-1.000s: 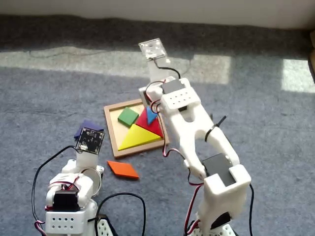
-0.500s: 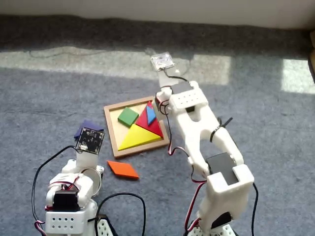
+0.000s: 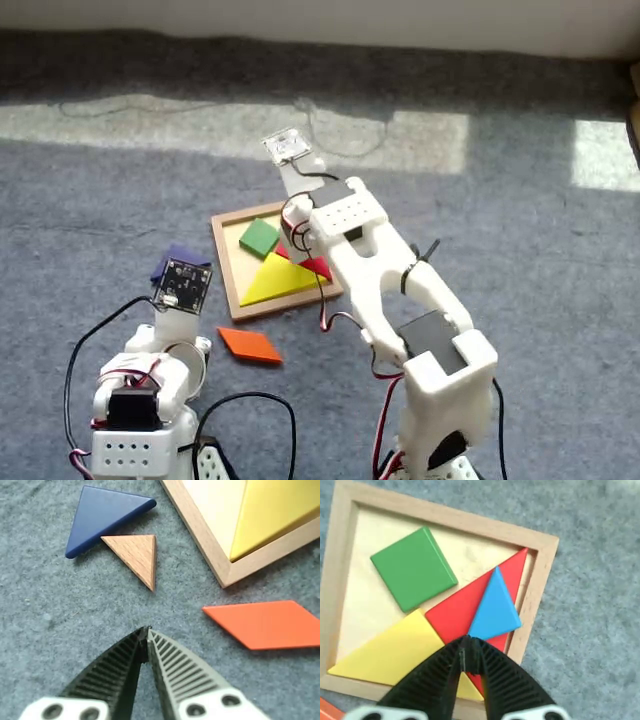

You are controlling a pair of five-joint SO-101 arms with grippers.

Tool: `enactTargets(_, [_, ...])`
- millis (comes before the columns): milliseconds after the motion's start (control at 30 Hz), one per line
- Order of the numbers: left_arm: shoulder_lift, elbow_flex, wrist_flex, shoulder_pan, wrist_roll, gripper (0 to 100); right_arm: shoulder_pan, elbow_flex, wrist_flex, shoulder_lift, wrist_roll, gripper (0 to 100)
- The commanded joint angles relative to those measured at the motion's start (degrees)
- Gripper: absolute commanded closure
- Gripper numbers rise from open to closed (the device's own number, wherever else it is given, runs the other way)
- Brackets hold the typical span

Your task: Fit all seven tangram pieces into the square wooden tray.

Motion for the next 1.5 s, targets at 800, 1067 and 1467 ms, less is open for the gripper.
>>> enactTargets(800, [-0.57,1.10,0.26,-0.57,-0.26,100,-3.65,-6.64,-12.00,0.31,-12.84,98.9])
enactTargets(1067, [-0.57,1.10,0.26,-0.57,-0.26,100,-1.19,-9.01,-12.00,0.31,-15.74,98.9])
enactTargets(1467, [-0.57,1.10,0.26,-0.57,-0.26,100,0.40,-8.92,-6.46,0.22,-15.74,98.9])
